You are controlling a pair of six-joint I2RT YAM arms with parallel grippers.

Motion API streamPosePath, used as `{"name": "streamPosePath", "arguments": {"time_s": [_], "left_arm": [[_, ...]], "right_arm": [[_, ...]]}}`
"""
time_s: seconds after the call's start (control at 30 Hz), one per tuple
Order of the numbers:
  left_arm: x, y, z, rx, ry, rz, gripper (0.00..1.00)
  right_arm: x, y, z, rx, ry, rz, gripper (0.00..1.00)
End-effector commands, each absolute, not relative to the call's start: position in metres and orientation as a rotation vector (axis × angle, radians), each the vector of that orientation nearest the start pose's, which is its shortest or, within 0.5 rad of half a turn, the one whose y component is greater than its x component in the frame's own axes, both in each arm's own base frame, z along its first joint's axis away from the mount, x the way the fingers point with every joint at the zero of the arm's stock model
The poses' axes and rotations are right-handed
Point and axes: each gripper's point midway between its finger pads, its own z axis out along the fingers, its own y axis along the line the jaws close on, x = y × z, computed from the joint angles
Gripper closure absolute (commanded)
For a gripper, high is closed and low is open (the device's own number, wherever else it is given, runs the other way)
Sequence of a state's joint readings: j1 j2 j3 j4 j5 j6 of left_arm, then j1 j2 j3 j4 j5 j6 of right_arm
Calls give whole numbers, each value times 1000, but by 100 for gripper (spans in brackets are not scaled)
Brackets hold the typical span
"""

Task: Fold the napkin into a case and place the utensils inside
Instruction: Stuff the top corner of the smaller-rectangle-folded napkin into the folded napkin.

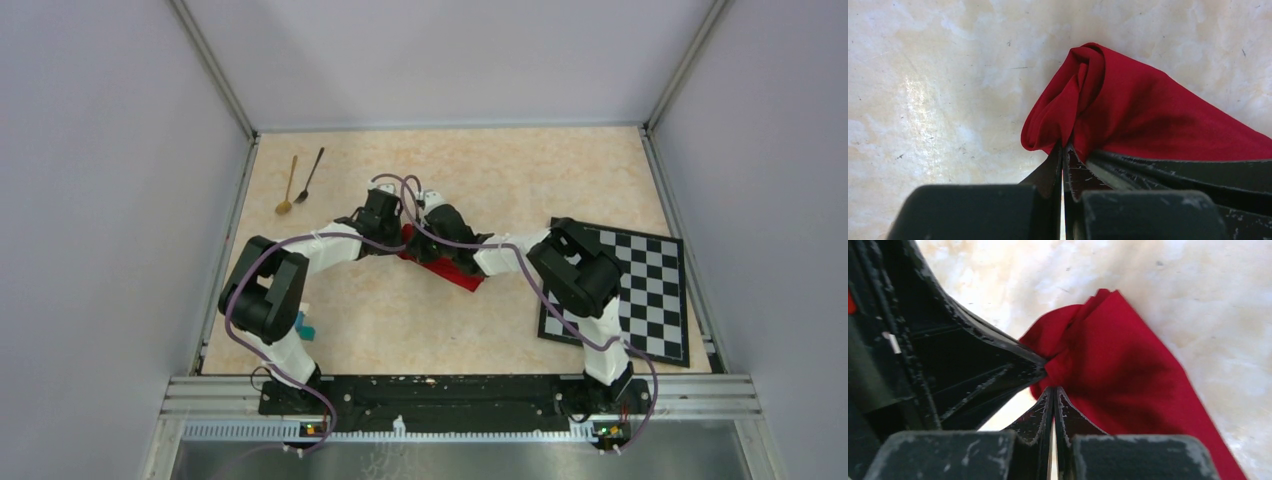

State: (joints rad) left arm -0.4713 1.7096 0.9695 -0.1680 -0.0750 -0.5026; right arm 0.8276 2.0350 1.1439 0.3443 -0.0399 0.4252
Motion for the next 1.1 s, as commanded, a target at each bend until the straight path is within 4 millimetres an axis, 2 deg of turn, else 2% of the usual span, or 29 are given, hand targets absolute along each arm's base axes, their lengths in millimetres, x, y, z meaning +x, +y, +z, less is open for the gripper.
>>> {"name": "streamPosePath", "arguments": {"time_s": [0.0,0.07,0.23,0.3,0.4,0.43,0.53,0.63,0.73,0.87,0.93,1.07], "left_arm": [[361,-194,52,-67,2443,-377,100],[361,-194,54,-62,2441,-378,100],[363,-194,61,-62,2431,-373,100],[364,-194,63,-60,2431,-365,100],[365,-190,60,-50,2447,-328,100],[365,-189,57,-46,2457,-316,100],[366,-189,55,-40,2454,-316,100],[368,-194,57,-18,2445,-343,100],[370,-196,57,-12,2444,-350,100],[370,-196,58,-7,2444,-350,100],[370,-195,58,-2,2443,-349,100],[369,-197,59,18,2434,-368,100]], "right_arm": [[335,437,64,-442,2125,1058,100],[339,442,63,-415,2123,1108,100],[347,446,41,-326,2169,1189,100],[346,446,43,-319,2178,1231,100],[339,435,70,-325,2168,1299,100],[335,430,90,-335,2137,1330,97],[325,411,116,-382,2101,1346,87],[322,393,124,-552,2047,1230,69],[328,374,124,-751,1968,1004,61],[337,355,110,-985,1820,761,60],[343,350,98,-1051,1818,683,60],[348,354,84,-1108,1841,649,60]]}}
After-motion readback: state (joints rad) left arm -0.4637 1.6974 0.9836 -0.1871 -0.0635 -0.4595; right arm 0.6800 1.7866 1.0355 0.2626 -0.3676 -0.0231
